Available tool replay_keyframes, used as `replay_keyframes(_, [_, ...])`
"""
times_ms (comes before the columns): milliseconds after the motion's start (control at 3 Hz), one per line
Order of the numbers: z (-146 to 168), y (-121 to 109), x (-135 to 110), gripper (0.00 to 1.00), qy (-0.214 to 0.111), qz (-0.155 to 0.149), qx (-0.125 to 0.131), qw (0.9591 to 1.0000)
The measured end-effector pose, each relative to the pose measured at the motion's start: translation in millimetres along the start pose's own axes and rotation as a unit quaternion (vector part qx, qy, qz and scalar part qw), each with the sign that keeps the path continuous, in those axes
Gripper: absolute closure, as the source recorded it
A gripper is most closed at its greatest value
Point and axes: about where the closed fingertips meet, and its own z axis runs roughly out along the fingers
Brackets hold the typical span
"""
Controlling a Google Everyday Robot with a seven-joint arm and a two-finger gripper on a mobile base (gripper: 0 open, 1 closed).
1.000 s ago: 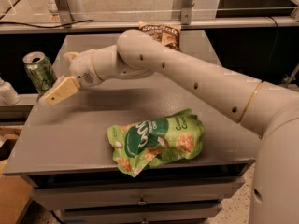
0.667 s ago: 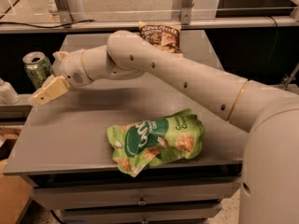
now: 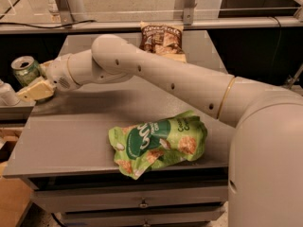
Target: Knock green can over
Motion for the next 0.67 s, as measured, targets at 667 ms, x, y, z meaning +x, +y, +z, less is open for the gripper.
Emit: replay_keyframes(667, [-2.0,1.2,12.4,0.85,0.012,0.013,0.019,0.9997])
